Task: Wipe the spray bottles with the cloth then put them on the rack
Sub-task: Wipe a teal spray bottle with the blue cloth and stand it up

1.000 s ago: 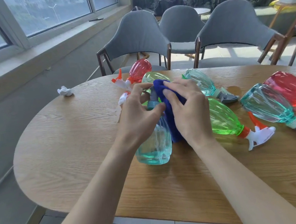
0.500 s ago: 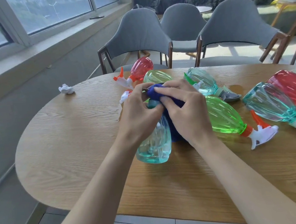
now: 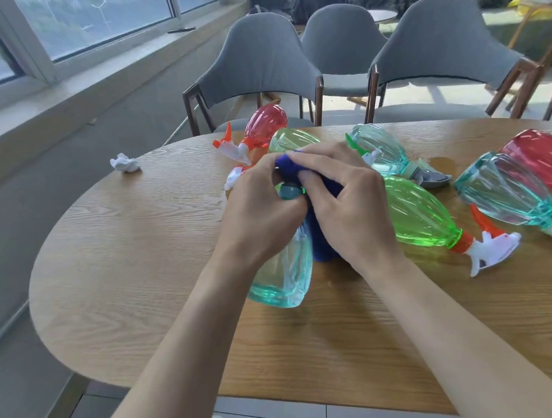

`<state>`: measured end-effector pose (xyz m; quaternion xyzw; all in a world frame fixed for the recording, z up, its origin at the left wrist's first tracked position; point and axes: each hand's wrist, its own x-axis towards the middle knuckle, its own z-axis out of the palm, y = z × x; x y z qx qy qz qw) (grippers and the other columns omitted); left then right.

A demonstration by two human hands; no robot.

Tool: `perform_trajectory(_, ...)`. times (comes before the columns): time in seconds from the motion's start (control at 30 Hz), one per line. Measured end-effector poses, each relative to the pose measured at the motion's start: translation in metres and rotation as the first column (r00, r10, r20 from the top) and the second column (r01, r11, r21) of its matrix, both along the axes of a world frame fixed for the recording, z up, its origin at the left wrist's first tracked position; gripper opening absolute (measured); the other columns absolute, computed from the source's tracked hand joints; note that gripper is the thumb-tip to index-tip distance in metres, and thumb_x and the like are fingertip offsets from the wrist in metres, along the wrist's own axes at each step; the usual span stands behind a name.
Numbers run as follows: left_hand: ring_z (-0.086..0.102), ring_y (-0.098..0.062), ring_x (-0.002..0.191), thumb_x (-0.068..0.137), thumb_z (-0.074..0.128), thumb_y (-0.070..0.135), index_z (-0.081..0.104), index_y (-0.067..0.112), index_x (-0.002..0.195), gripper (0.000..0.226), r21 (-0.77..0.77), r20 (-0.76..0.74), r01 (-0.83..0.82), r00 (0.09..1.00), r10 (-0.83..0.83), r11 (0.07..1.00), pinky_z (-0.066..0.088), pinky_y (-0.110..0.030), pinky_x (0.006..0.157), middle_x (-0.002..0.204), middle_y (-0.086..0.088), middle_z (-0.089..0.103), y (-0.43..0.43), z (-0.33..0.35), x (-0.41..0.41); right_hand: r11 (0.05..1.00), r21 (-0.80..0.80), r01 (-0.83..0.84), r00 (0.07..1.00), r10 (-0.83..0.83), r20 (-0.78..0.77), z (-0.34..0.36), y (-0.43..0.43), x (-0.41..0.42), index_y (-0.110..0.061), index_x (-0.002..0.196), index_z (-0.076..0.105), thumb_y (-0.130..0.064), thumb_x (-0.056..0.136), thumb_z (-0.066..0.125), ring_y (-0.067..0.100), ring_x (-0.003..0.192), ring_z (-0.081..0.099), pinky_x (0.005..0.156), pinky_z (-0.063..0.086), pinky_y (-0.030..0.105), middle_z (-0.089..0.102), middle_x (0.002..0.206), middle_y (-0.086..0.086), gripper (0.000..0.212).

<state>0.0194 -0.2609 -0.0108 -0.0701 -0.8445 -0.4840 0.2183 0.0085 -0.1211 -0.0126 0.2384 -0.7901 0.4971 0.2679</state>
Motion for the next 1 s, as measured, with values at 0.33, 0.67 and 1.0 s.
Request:
perform_trajectory(0.33,0.074,-0.009,0.110,0.079,0.079,0.010,0.072,0.017,0.127,0.049,0.139,0.042,0.066,0.996,-0.073,0.988,0.064,-0.046,0.092,0.110,0.005,0.079,0.001,0.000,0.001,0.996,0.034,0.085,0.993,-0.087,0.074,-0.002,0.003,-0.007,-0.019,0.128,0.076,-0.011,0.105,0.060,0.014,0.119,0.062,0.108,0.048,0.028,0.071,0.123,-0.011,0.029)
perform_trajectory(0.67,0.072,-0.016,0.118,0.081,0.083,0.017,0.069,0.018,0.135,0.056,0.176,0.040,0.098,0.993,-0.107,0.979,0.063,-0.051,0.095,0.118,0.005,0.078,0.005,0.003,0.001,0.993,0.055,0.104,0.993,-0.107,0.052,0.001,0.009,-0.010,-0.020,0.132,0.075,-0.014,0.107,0.058,0.015,0.121,0.061,0.108,0.046,0.028,0.071,0.127,-0.009,0.030)
perform_trajectory(1.0,0.077,-0.019,0.107,0.086,0.081,0.000,0.070,0.014,0.129,0.046,0.244,0.050,0.088,0.993,-0.104,0.966,0.066,-0.045,0.088,0.114,-0.003,0.079,0.004,0.006,0.005,0.999,0.043,0.028,0.999,-0.027,-0.017,0.003,0.011,-0.009,-0.019,0.128,0.077,-0.010,0.104,0.064,0.006,0.119,0.060,0.106,0.043,0.017,0.070,0.122,-0.011,0.029)
